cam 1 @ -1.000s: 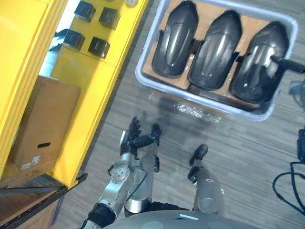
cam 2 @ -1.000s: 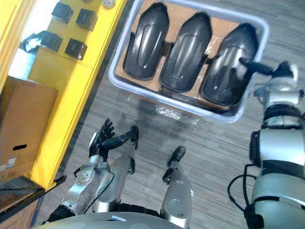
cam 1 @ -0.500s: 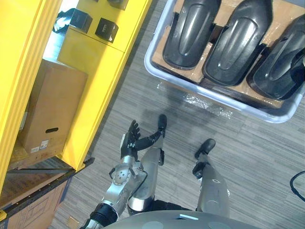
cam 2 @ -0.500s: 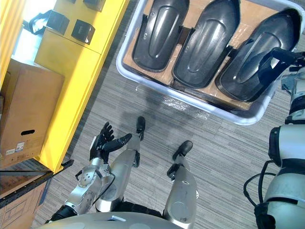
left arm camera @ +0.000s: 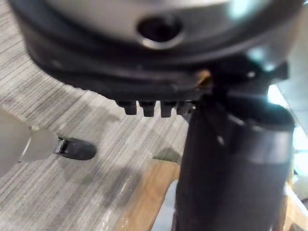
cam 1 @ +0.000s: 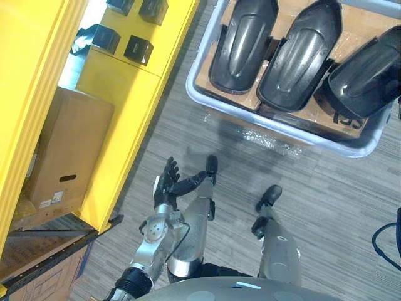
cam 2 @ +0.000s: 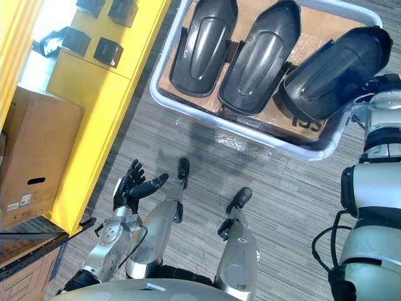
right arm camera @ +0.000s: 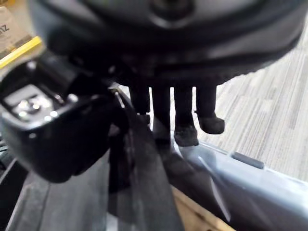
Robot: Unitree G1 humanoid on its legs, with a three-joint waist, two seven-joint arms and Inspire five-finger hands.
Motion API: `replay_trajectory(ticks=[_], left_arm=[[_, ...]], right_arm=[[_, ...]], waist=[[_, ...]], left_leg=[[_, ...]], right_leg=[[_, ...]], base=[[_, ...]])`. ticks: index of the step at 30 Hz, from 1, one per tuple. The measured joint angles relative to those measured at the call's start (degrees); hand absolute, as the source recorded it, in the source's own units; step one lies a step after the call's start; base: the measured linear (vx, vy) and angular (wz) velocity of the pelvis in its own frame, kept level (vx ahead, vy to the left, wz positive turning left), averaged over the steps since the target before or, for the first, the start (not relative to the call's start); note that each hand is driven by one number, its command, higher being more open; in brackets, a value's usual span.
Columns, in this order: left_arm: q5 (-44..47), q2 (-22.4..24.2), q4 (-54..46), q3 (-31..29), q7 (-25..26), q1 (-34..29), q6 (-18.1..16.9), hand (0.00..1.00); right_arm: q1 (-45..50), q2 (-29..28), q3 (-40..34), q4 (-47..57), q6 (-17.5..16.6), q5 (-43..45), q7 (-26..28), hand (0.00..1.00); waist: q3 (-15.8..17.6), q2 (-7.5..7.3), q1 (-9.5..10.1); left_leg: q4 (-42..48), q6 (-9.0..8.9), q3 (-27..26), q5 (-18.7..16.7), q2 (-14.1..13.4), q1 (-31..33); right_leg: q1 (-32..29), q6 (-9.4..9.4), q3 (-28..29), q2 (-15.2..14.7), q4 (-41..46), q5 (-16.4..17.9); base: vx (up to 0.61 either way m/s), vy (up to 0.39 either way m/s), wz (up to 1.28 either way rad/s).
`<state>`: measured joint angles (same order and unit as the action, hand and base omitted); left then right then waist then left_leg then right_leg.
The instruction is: Walk over and take three plastic housings, then place them on the shelf
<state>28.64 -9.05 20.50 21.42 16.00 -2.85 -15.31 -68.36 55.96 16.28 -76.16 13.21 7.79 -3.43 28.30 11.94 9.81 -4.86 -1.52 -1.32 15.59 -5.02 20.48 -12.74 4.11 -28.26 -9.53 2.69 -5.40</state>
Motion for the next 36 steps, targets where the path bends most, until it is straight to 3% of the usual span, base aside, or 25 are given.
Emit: replay_trajectory(ticks=[4, 11, 17, 19, 22, 28, 33, 36], left_arm=[[-0.04, -0.10, -0.98, -0.01, -0.51, -0.52, 0.06, 1.00], [-0.02, -0.57, -7.50, -2.48, -1.56, -4.89, 0.06, 1.00], [-3.28, -0.52, -17.10, -8.95, 5.10, -9.73, 4.11, 1.00], [-6.77, -0.51, -22.20, -14.20, 7.08, -10.18, 5.68, 1.00], [-9.02, -0.47, -26.42, -18.09, 6.57, -9.42, 6.61, 1.00], [-8.40, -0.63, -30.51, -19.46, -4.04, -5.73, 10.35, 1.00], [-1.00, -1.58, -30.72, -14.57, -12.41, -4.73, 15.20, 1.00], [3.22, -2.06, -30.72, -11.87, -15.90, -3.78, 18.35, 1.00]], right_arm=[[0.53, 0.00, -1.58, 0.77, -1.77, -0.90, -2.42, 0.00], [6.94, -0.01, -5.20, 13.22, -4.49, -3.73, -7.10, 0.00], [19.87, -5.85, -14.63, 31.79, -6.55, -11.03, -15.08, 0.00], [26.44, -9.06, -16.89, 41.03, -7.77, -15.81, -17.62, 0.00], [33.18, -11.26, -18.45, 48.61, -8.67, -20.65, -18.95, 0.00], [41.84, -16.16, -18.95, 57.95, -11.84, -29.78, -19.29, 0.00], [42.84, -16.18, -17.31, 61.16, -17.62, -33.64, -17.78, 0.00], [42.83, -16.19, -14.95, 61.35, -19.19, -34.47, -16.52, 0.00]], waist=[[0.09, -0.14, -0.77], [0.41, -1.60, -2.54], [-0.59, -5.76, -4.16], [-2.85, -7.93, -4.80], [-5.65, -9.23, -5.10], [-11.03, -9.59, -5.30], [-14.62, -9.48, -6.12], [-16.42, -9.40, -6.62]], left_leg=[[-0.03, 0.05, -0.10, 0.04, 0.10, -0.98], [-0.20, -0.40, -0.93, -0.36, -0.31, -3.78], [-0.24, -0.99, -2.27, -1.81, -0.78, -8.50], [-0.25, -1.20, -2.67, -3.33, -0.84, -8.98], [-0.25, -1.47, -2.88, -3.65, -0.54, -9.45], [-0.25, -0.65, -6.86, -4.59, 0.70, -15.27], [-0.29, -0.60, -9.96, -5.29, 0.37, -19.12], [-0.30, -0.85, -11.09, -6.09, 0.25, -20.54]], right_leg=[[1.27, 0.09, -0.11, 0.00, -0.70, -0.39], [4.47, 0.17, 0.11, 0.64, -2.18, -0.56], [9.31, 0.15, 0.38, 0.92, -3.90, -0.45], [10.06, 0.17, 0.47, 1.28, -4.97, -0.43], [10.65, 0.22, 0.25, 1.20, -4.98, -0.36], [16.24, 1.42, 0.26, -0.50, -4.89, 0.63], [19.20, 1.42, 1.18, -0.58, -4.90, 0.88], [20.02, 1.44, 1.95, -0.60, -4.90, 0.95]], base=[[0.00, 0.000, 0.00], [0.00, -0.025, -0.02], [0.03, -0.047, -0.08], [0.05, -0.046, -0.08], [0.07, -0.028, 0.04], [0.08, 0.010, -0.01], [0.01, 0.002, -0.15], [-0.04, 0.017, -0.17]])
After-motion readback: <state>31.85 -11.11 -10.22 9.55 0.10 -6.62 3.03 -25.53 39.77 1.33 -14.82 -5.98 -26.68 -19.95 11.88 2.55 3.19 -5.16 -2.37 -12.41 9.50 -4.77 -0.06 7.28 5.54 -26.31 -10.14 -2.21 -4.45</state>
